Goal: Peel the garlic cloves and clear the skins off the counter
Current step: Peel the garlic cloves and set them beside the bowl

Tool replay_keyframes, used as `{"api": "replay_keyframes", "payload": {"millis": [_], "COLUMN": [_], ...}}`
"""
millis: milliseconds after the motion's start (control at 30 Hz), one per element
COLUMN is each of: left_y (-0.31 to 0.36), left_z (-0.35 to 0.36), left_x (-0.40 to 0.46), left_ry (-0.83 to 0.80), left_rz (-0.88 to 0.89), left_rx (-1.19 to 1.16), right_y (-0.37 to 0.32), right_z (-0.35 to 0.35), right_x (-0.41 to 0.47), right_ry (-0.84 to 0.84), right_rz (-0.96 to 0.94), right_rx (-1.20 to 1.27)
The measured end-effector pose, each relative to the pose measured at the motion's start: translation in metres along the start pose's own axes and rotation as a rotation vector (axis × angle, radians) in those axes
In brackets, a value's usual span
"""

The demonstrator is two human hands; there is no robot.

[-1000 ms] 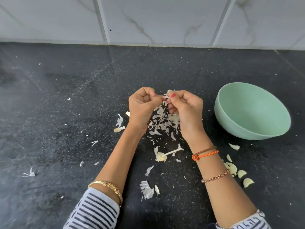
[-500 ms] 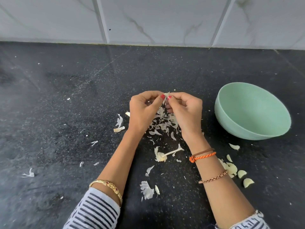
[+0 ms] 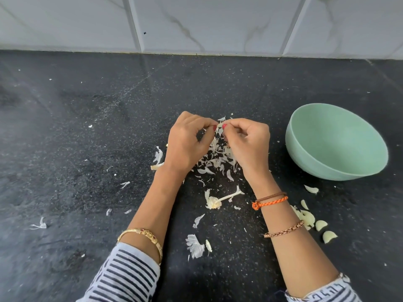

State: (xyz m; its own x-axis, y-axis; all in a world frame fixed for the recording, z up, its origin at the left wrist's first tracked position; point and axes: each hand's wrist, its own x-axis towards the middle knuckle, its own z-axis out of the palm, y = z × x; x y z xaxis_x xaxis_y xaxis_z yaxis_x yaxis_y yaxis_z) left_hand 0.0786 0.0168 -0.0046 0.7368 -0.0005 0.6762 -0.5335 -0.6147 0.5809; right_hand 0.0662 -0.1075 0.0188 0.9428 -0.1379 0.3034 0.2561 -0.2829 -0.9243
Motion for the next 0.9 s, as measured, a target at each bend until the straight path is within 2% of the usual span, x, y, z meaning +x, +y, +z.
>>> {"api": "replay_keyframes", "payload": {"millis": [433, 633, 900], "left_y": [-0.0004, 0.0001, 0.0092], "left_z": [-0.0033, 0.0000, 0.0031], "left_x": [-0.0003, -0.0010, -0.0010], "left_ry": [0.001, 0.025, 0.060], "left_rz": [0.060, 0.068, -0.076], "left_rx": [-0.032, -0.002, -0.082], "right_y": [-0.0038, -0.0009, 0.0045], "right_z": [-0.0023, -0.0032, -0.0005], "right_x": [-0.0006, 0.0007, 0.0014], "right_ry": [-0.019, -0.035, -0.023], "right_rz": [0.129, 0.095, 0.012], "right_rx": [0.083, 0.046, 0.017]}}
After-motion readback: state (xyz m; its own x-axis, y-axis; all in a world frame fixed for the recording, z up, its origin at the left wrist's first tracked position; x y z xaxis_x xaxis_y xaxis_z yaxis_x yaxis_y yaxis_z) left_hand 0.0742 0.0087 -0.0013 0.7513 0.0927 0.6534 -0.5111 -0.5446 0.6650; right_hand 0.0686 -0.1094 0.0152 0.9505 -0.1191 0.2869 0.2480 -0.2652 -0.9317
